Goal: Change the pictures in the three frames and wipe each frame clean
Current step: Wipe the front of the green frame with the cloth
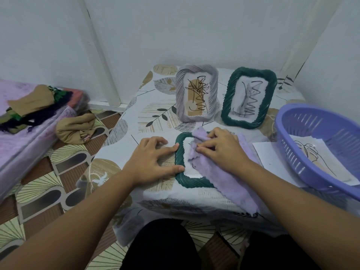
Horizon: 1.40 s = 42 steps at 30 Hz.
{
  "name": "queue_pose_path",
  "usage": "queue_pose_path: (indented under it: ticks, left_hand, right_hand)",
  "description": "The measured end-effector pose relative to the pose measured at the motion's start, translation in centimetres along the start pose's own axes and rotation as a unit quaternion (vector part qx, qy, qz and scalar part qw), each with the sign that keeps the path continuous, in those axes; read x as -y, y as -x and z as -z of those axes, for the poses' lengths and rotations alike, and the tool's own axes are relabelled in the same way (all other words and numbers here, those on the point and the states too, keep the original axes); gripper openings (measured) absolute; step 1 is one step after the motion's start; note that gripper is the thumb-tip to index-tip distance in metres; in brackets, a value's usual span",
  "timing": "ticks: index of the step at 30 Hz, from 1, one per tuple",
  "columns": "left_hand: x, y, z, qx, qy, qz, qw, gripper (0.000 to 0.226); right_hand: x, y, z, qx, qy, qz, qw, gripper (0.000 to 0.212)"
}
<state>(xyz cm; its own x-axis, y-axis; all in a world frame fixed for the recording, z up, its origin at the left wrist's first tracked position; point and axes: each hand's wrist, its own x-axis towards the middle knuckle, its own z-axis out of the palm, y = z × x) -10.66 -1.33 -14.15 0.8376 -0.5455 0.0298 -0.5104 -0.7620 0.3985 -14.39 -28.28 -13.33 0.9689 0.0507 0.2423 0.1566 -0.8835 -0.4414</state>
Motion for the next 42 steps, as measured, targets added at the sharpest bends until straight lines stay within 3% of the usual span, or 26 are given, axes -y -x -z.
queue_pose_path:
  ticks: [3, 8, 12, 17, 22, 27, 32, 38, 42]
  left_hand:
    - [-0.1, 0.0, 0.0, 0.0, 0.007, 0.002, 1.0, 0.087]
    - [-0.1, 0.0, 0.0, -0.006, 0.002, 0.0, 1.0, 0.089]
    - [-0.3, -0.1, 0.1, 0.0, 0.001, 0.006, 1.0, 0.09]
    - [-0.2, 0.0, 0.0, -0.005, 0.004, 0.003, 1.0, 0.09]
    - [-0.2, -0.1, 0.0, -0.006, 0.004, 0.005, 1.0, 0.09]
    - [-0.2, -0.1, 0.0, -0.004, 0.01, 0.005, 1.0, 0.094]
    - [-0.3, 0.0, 0.0, -0.009, 0.01, 0.005, 1.0, 0.092]
    - [-0.2, 0.0, -0.1, -0.013, 0.022, 0.002, 1.0, 0.088]
    - [-0.1, -0.1, -0.2, -0.02, 0.023, 0.003, 1.0, 0.087]
  right_hand:
    - [1.1, -1.5, -0.7, -0.029, 0.023, -0.034, 0.999, 0.025]
    - [0.3, 0.0, -0.9, 0.035, -0.042, 0.047, 0.997, 0.024]
    - [0.7, -1.7, -0.8, -0.038, -0.022, -0.022, 0.999, 0.021]
    - [0.7, 0.0, -1.0, 0.044, -0.045, 0.044, 0.997, 0.022]
    - [1.4, -1.7, -1.2, -0.035, -0.015, -0.027, 0.999, 0.023]
    - [0.0, 0.3, -0.8, 0.041, -0.058, 0.047, 0.996, 0.033]
    - [1.2, -1.2, -0.9, -0.043, 0.005, -0.029, 0.999, 0.023]
    - [0.0, 1.5, -0.4, 0.042, -0.051, 0.051, 0.997, 0.021]
    - [0.6, -0.6, -0.7, -0.044, -0.015, -0.034, 0.998, 0.022]
